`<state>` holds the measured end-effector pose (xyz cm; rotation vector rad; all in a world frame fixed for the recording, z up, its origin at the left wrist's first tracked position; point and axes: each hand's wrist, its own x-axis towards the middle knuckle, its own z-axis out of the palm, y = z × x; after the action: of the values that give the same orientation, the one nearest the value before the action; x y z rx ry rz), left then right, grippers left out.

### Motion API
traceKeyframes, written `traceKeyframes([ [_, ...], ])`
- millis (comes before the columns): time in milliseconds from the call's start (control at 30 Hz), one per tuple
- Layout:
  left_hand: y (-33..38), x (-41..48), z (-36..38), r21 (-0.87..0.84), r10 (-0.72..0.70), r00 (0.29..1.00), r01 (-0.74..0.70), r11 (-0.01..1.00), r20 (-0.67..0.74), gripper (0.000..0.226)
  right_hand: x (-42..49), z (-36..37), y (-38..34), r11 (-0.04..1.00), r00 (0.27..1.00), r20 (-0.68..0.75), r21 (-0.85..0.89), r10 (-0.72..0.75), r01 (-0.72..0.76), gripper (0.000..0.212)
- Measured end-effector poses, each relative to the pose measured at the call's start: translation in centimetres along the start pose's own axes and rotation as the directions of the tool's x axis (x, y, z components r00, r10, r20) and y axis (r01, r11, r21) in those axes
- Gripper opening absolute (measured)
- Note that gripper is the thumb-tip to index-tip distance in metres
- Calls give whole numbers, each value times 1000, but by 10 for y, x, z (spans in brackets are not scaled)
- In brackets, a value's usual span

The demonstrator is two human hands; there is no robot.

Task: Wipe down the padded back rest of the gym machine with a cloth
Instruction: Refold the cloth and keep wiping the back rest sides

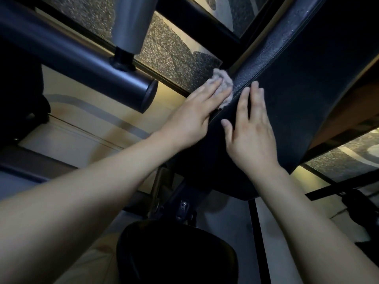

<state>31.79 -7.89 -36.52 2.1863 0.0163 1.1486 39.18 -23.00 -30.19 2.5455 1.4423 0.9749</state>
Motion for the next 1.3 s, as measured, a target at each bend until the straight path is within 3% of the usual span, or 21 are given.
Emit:
traceKeyframes([
  [133, -11, -46, 15, -40, -24, 998, 22, 999, -59, 67, 0, 2, -1, 1000, 1000, 14, 20, 11, -11, 77],
  [267, -22, -115, 37, -40, -141, 989, 139, 989, -52, 66, 0, 6, -5, 998, 1000, 15, 51, 20, -21, 79],
  [433, -16, -70, 31, -49, -100, 993, 97, 994, -65, 50, -1, 9, -8, 997, 999, 20, 67, 41, -42, 80],
  [700, -16, -91, 51, -74, -225, 969, 218, 973, -105, 56, 0, 6, -9, 997, 999, 21, 61, 42, -44, 79],
  [833, -13, -33, 33, -65, -92, 991, 86, 994, -94, 51, 0, 8, -10, 997, 999, 26, 63, 44, -45, 80],
  [1033, 2, 58, 13, 21, 97, 995, -97, 995, 30, 55, 0, 5, -5, 999, 999, 24, 35, 25, -25, 79],
  [1200, -16, -2, 21, -18, 73, 997, -73, 997, -31, 53, 0, 1, -5, 1000, 999, 32, 19, 25, -25, 81],
  [1300, -26, -67, 29, -68, -49, 998, 47, 997, -28, 62, -2, 0, -13, 999, 999, 24, 0, 39, -39, 81],
])
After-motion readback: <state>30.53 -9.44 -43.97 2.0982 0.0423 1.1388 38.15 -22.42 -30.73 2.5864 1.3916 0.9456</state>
